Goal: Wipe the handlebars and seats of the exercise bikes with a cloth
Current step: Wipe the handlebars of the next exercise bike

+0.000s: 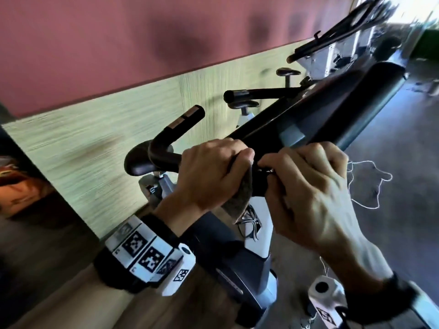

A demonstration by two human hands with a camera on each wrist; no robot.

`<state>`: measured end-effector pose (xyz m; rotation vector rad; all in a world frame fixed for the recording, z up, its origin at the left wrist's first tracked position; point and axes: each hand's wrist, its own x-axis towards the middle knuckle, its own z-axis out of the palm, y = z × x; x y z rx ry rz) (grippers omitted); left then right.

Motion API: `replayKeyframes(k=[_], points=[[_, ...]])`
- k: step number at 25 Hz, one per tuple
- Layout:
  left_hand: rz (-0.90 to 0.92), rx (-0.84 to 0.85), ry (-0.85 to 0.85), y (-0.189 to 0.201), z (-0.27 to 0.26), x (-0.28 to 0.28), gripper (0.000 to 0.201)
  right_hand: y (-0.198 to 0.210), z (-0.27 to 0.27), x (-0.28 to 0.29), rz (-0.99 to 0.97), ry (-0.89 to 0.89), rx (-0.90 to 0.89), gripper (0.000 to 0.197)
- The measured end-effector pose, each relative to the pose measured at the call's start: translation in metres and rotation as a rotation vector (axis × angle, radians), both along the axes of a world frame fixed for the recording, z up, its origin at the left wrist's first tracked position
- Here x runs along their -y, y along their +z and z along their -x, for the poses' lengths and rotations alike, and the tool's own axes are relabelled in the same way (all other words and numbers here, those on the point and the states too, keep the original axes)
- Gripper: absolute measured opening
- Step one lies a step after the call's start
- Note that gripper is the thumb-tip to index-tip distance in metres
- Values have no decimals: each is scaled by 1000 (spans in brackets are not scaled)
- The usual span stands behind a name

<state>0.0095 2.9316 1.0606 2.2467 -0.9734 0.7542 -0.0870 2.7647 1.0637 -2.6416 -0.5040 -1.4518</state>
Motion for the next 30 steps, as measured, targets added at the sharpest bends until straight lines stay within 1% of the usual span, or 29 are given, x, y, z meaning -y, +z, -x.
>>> replayKeyframes(k=[2, 4, 6, 8, 11, 12, 14, 17, 18, 21, 22, 23, 24, 26, 28, 29, 30], points=[[-29, 105, -36, 3, 7, 8, 50, 7, 3, -1, -52, 12, -18, 25], [-5, 203, -147, -2, 3, 2, 48, 10, 4, -11, -109, -1, -10, 23], [-2, 228, -217, -8, -12, -15, 52, 16, 3, -24, -127, -53, 6, 22], [-16, 185, -192, -16, -33, -36, 51, 20, 2, -37, -117, -95, -18, 22], [-97, 159, -113, -30, -73, -75, 49, 23, -6, -63, -105, -69, -84, 24], [-113, 136, -121, -34, -90, -90, 48, 21, -12, -76, -83, -57, -131, 24], [-107, 81, -203, -39, -120, -113, 46, 13, -29, -107, -37, -56, -238, 20], [-87, -14, -303, -45, -149, -130, 45, 1, -60, -150, -50, -99, -336, 18], [-57, -73, -316, -47, -155, -132, 44, -2, -69, -161, -69, -123, -363, 19], [112, -341, -394, -42, -168, -130, 40, -6, -95, -182, -122, -213, -447, 26], [114, -383, -420, -38, -174, -128, 39, -6, -103, -188, -130, -253, -472, 29], [68, -393, -427, -34, -181, -126, 42, -7, -111, -193, -132, -291, -496, 31], [-1, -402, -426, -30, -187, -125, 50, -6, -117, -196, -133, -327, -519, 33], [-110, -435, -327, -23, -188, -125, 68, -5, -126, -198, -138, -400, -561, 31], [-125, -500, -108, -19, -181, -126, 82, -2, -130, -197, -142, -451, -586, 28], [-123, -585, 1, -18, -175, -124, 84, -2, -130, -196, -148, -463, -590, 27], [-111, -685, 63, -17, -170, -121, 80, -1, -130, -197, -156, -471, -602, 27]])
